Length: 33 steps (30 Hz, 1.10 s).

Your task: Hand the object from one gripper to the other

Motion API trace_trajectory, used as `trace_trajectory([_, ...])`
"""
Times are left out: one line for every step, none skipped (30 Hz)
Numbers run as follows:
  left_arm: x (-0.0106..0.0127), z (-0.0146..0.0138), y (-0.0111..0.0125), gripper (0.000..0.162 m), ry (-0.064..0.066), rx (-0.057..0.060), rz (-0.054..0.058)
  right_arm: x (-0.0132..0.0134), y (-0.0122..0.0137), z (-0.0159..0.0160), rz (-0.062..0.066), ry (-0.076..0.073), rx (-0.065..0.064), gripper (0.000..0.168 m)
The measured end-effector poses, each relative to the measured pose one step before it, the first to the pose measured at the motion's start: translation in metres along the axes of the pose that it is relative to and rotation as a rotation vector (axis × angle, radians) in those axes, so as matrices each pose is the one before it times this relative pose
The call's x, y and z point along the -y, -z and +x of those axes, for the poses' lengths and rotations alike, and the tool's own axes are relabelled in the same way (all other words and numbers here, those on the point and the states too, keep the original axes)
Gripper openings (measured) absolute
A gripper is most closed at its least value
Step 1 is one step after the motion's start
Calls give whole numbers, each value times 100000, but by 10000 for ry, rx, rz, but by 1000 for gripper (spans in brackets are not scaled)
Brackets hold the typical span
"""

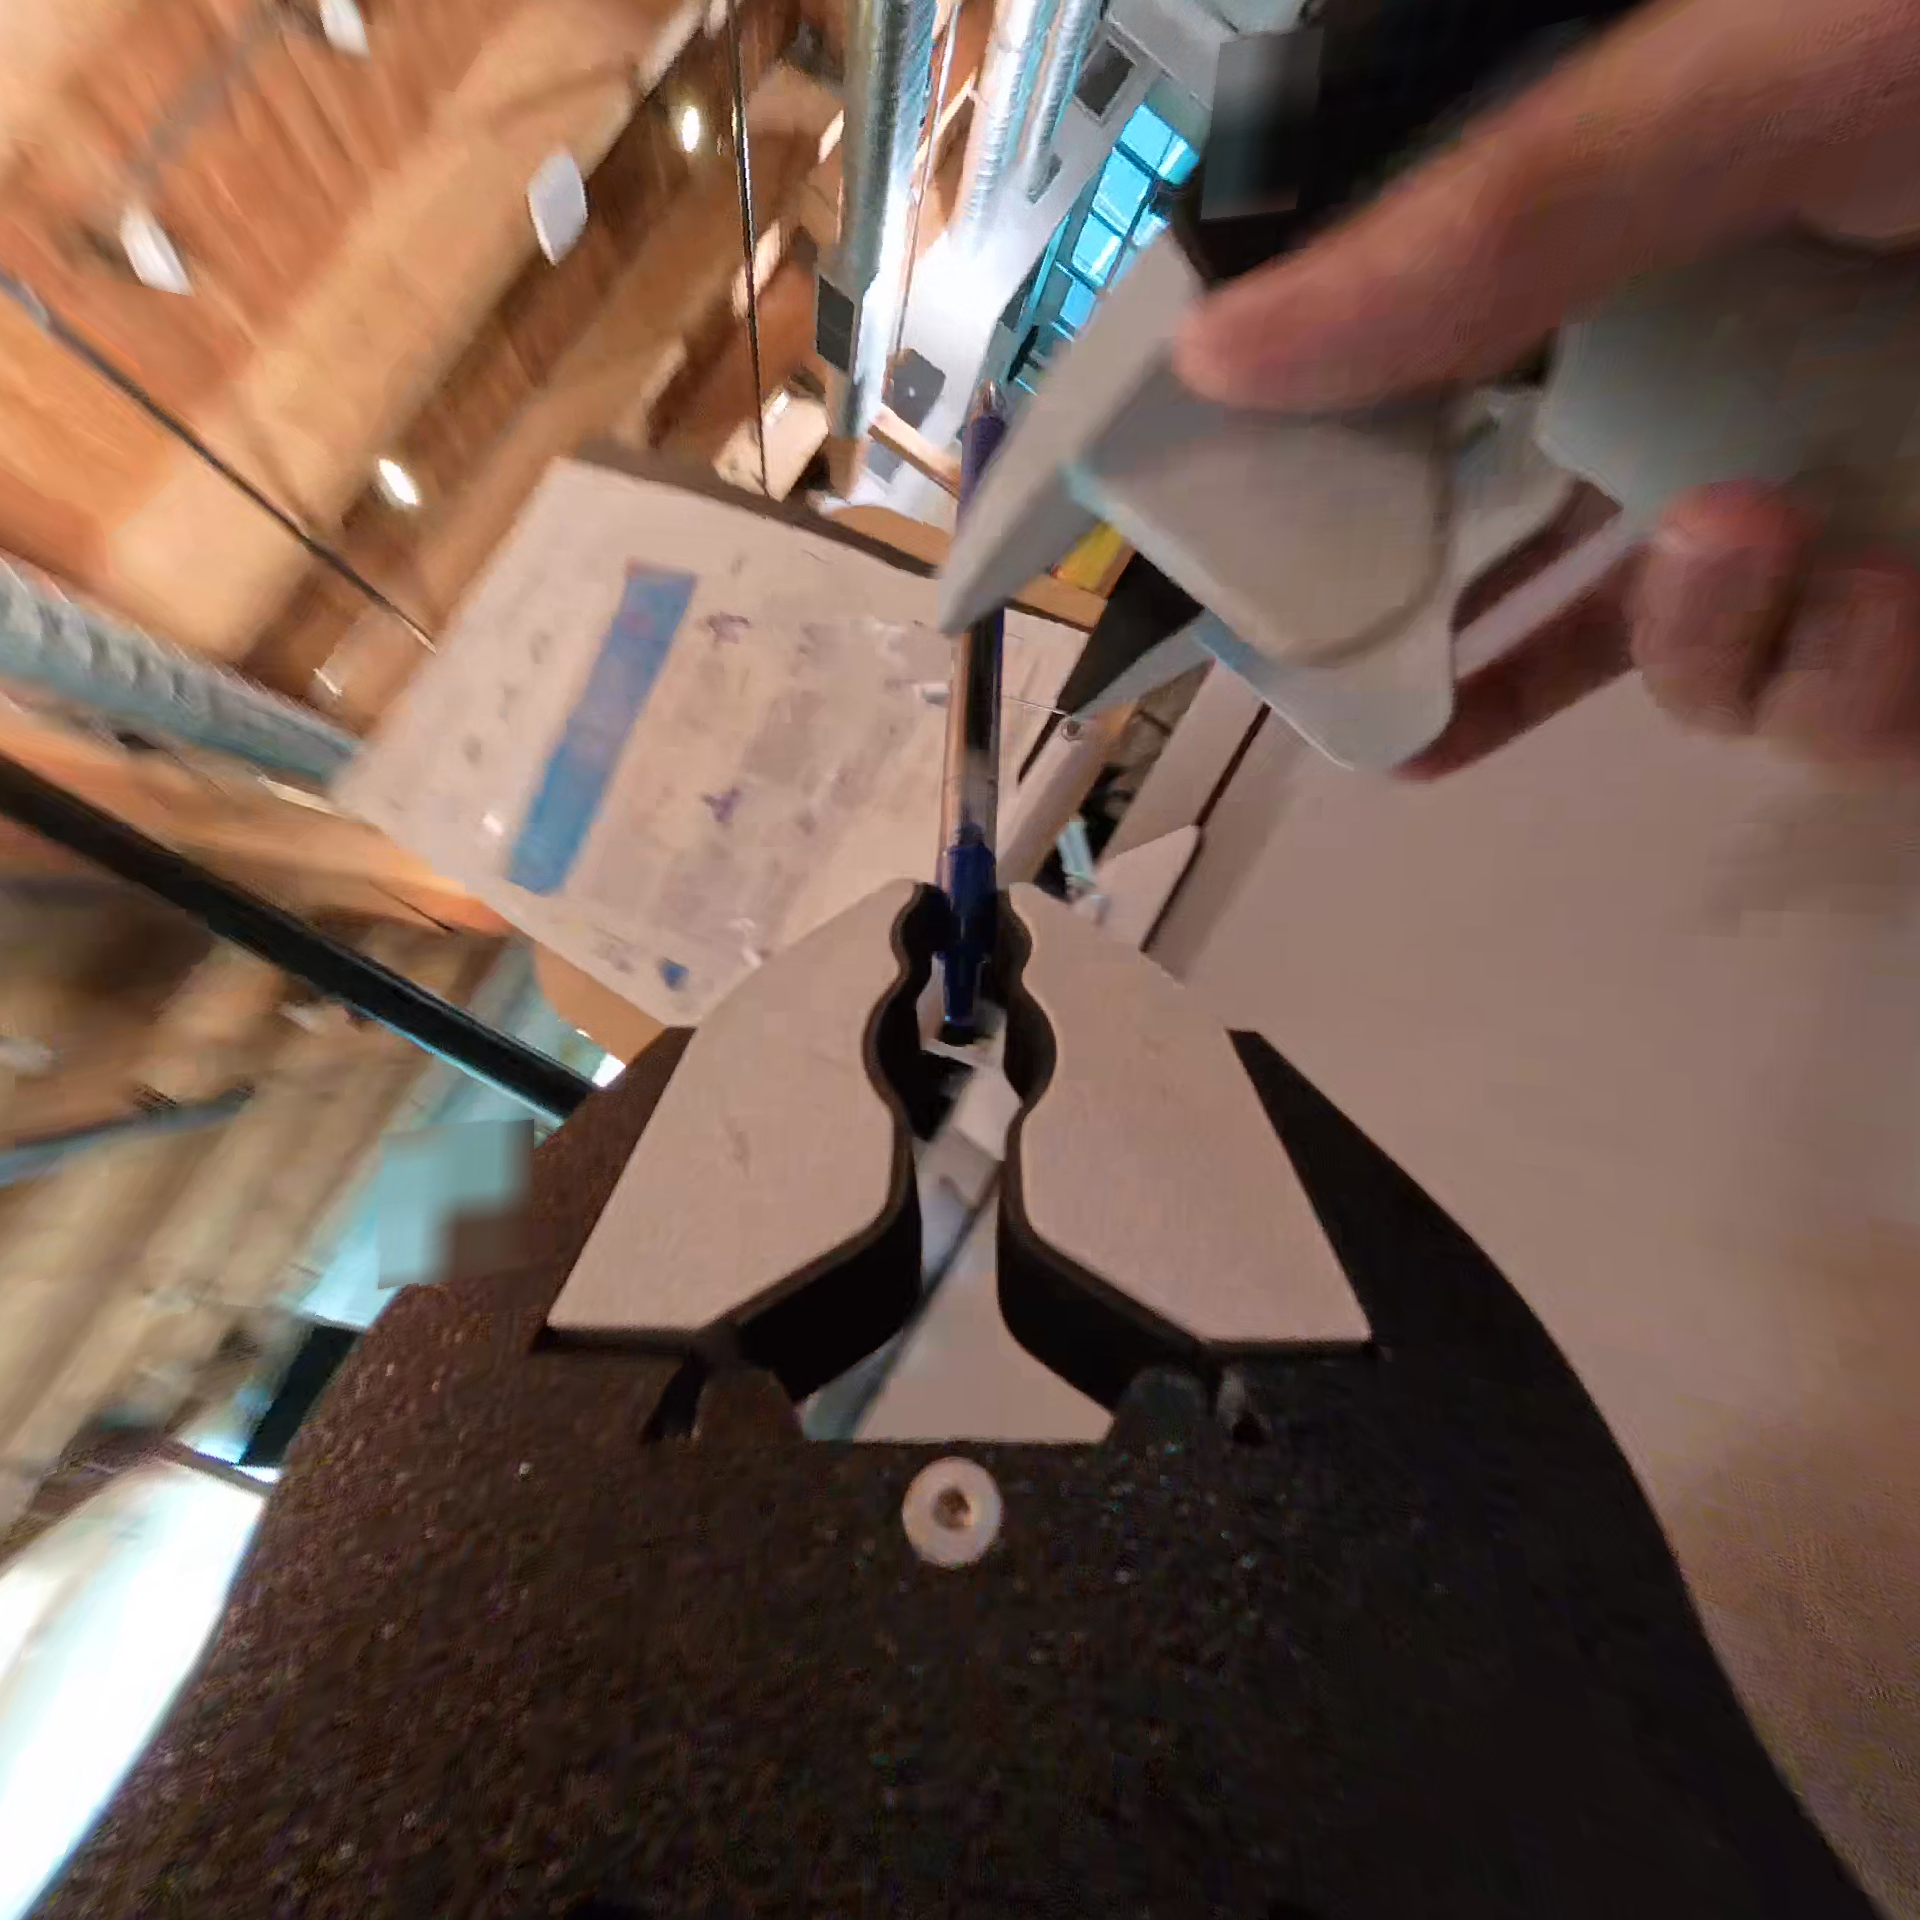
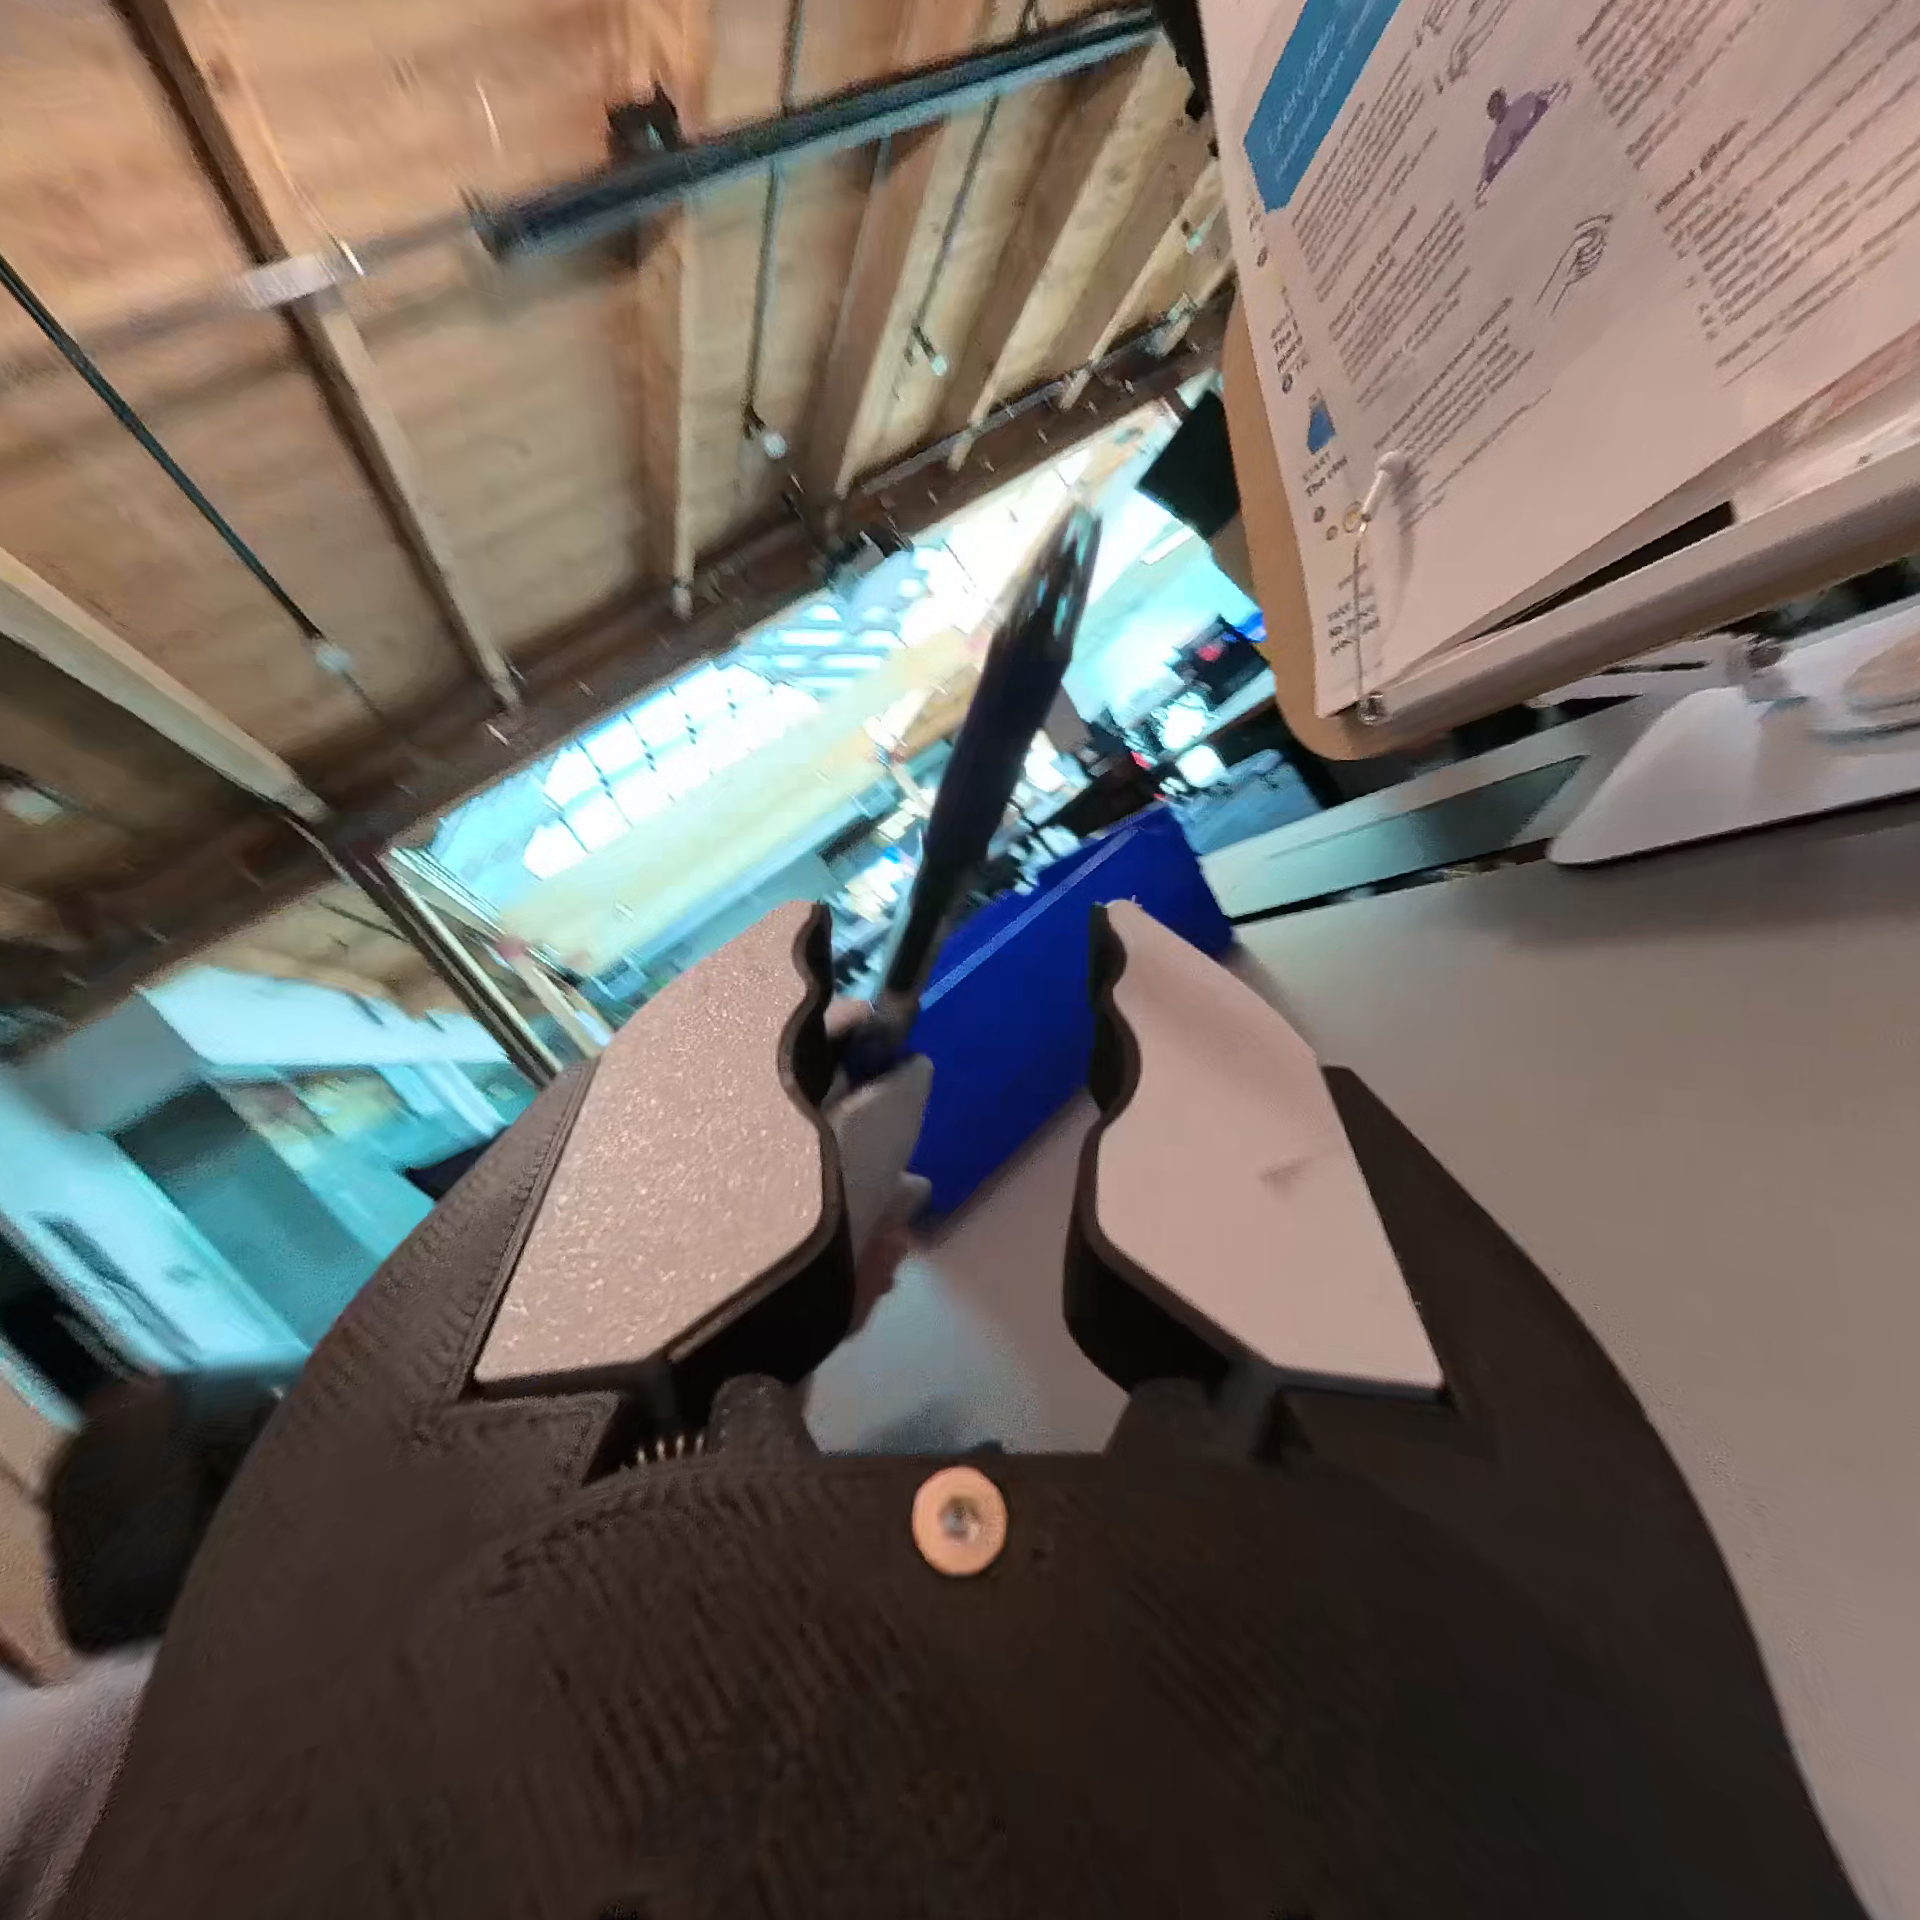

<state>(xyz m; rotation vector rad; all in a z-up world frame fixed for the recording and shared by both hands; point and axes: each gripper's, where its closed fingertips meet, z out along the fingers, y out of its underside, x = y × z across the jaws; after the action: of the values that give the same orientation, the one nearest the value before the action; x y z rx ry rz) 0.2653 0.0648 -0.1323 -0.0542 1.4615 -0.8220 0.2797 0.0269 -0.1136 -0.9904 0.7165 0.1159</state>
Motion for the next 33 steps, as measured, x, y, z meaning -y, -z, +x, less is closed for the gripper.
trace_trajectory([368,329,14,10,-789,37,103,580,187,-71,377,-648,303,47])
trace_trajectory([305,378,-42,10,-502,-26,52,605,236,47,348,-534,231,44])
trace_trajectory([235,301,-61,10,-324,-32,27,566,262,211,261,-344,94,36])
trace_trajectory([175,148,-72,10,-234,6,13,461,289,335,155,-164,-35,19])
trace_trajectory([93,97,-78,11,-141,-2,-12,206,184,340,-26,-38,-102,14])
trace_trajectory([-4,228,-89,10,29,-110,-50,-30,-1,128,-142,30,-45,14])
trace_trajectory([-119,202,-75,10,273,-109,-61,17,-98,-275,-103,91,165,13])
trace_trajectory([-68,299,-49,11,561,-234,53,-31,-116,-316,-125,212,156,12])
trace_trajectory([-63,466,-12,13,837,-436,108,-119,-106,-333,-179,391,162,12])
trace_trajectory([-31,428,22,15,1035,-522,142,-131,-109,-461,-225,439,277,12])
trace_trajectory([102,451,56,24,1158,-636,221,78,-98,-813,-104,385,542,12])
trace_trajectory([237,558,81,35,1290,-813,294,294,-77,-1265,13,226,890,12])
trace_trajectory([373,645,130,38,1407,-963,363,344,-65,-1696,21,34,1218,12])
trace_trajectory([505,761,202,39,1389,-1074,436,310,-61,-1578,-30,-53,1113,12])
trace_trajectory([566,872,257,39,1283,-1130,445,140,-47,-878,-144,179,528,12])
trace_trajectory([486,945,262,37,1153,-1143,366,-153,27,-634,-360,463,307,12])
trace_trajectory([312,910,228,35,1033,-1051,244,-504,41,-587,-625,525,299,12])
trace_trajectory([74,1057,156,34,939,-1112,93,-667,57,-404,-731,548,171,12])
trace_trajectory([-97,921,91,33,861,-970,2,-612,89,-291,-634,583,71,13])
trace_trajectory([-180,636,5,33,737,-702,-23,-429,96,-330,-451,467,95,12])
trace_trajectory([-285,482,-67,34,568,-550,-85,-169,85,-331,-234,268,124,12])
trace_trajectory([-230,178,-106,34,352,-280,-61,145,87,-299,9,85,151,12])
trace_trajectory([-97,-8,-123,34,167,-62,12,259,65,-191,105,-8,105,12])
trace_trajectory([-21,76,-128,32,26,-62,25,137,38,-117,62,-5,66,12])
trace_trajectory([-18,109,-101,25,-47,-36,-7,-102,10,41,-79,8,-37,12])
trace_trajectory([-14,-92,-74,23,-43,104,-26,-192,-15,35,-123,-15,-20,13])
trace_trajectory([-53,-233,-1,19,-66,185,-53,-162,-17,-21,-84,3,15,12])
trace_trajectory([-11,-333,53,14,-105,229,0,-51,-10,106,-23,21,-81,12])
trace_trajectory([120,-381,112,10,-112,261,103,-45,2,163,-15,9,-110,12])
trace_trajectory([206,-293,142,10,-74,197,159,-71,34,145,-46,-12,-87,12])
trace_trajectory([239,-209,131,10,-8,132,156,-111,55,203,-84,23,-127,12])
trace_trajectory([214,-322,89,11,20,209,113,-113,39,250,-68,43,-167,12])
trace_trajectory([142,-298,79,11,-49,207,62,-141,32,171,-77,16,-104,12])
